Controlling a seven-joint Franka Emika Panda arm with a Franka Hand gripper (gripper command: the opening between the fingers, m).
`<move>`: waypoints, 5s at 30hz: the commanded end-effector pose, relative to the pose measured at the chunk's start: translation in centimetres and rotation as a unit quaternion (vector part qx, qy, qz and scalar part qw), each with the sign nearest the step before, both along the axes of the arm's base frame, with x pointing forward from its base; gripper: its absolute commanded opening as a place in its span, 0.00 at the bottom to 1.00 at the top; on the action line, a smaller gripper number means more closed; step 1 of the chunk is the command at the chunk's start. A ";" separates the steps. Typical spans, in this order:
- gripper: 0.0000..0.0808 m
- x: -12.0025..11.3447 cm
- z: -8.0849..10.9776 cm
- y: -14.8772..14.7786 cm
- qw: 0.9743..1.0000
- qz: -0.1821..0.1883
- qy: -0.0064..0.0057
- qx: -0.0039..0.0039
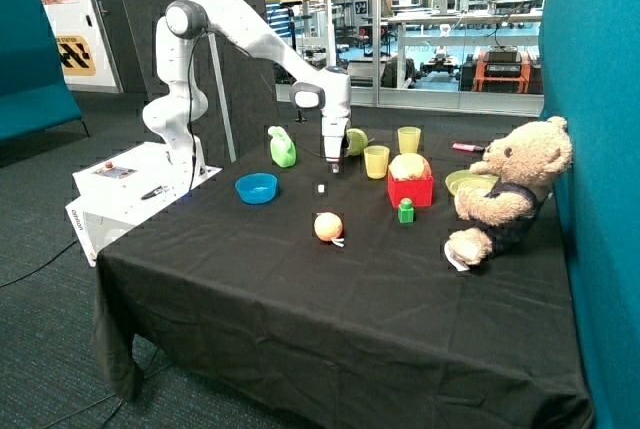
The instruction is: Roll the dices in the bowl
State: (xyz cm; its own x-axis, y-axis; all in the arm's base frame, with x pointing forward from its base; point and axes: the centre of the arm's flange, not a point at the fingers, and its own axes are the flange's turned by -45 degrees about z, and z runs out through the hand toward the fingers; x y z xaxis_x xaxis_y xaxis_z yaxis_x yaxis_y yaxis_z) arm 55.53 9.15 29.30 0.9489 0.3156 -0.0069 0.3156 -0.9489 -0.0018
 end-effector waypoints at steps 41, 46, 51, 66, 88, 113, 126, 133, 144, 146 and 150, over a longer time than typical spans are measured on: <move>0.00 -0.1 -2.3 -0.5 1.000 -0.028 -0.004 0.000; 0.00 -0.1 -2.2 -0.6 1.000 -0.027 -0.004 0.000; 0.00 -0.1 -2.1 -0.6 1.000 -0.028 -0.004 0.000; 0.00 -0.8 -0.4 -0.5 1.000 -0.016 -0.004 0.000; 0.00 -2.9 11.6 -1.4 1.000 -0.018 -0.004 0.000; 0.00 -10.3 18.3 -10.8 0.996 -0.092 -0.004 0.000; 0.00 -12.7 18.2 -17.2 0.992 -0.130 -0.004 0.000; 0.00 -12.0 18.3 -20.9 0.987 -0.158 -0.004 0.000; 0.00 -12.5 16.9 -24.5 0.986 -0.169 -0.004 0.000; 0.00 -13.1 16.4 -24.7 0.985 -0.174 -0.004 0.000; 0.00 -13.5 15.6 -24.9 0.984 -0.178 -0.004 0.000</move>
State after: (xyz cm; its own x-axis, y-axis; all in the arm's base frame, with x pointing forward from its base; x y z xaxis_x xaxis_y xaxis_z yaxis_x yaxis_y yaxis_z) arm 42.92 -14.55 46.28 0.9998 -0.0164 -0.0062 -0.0164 -0.9999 -0.0033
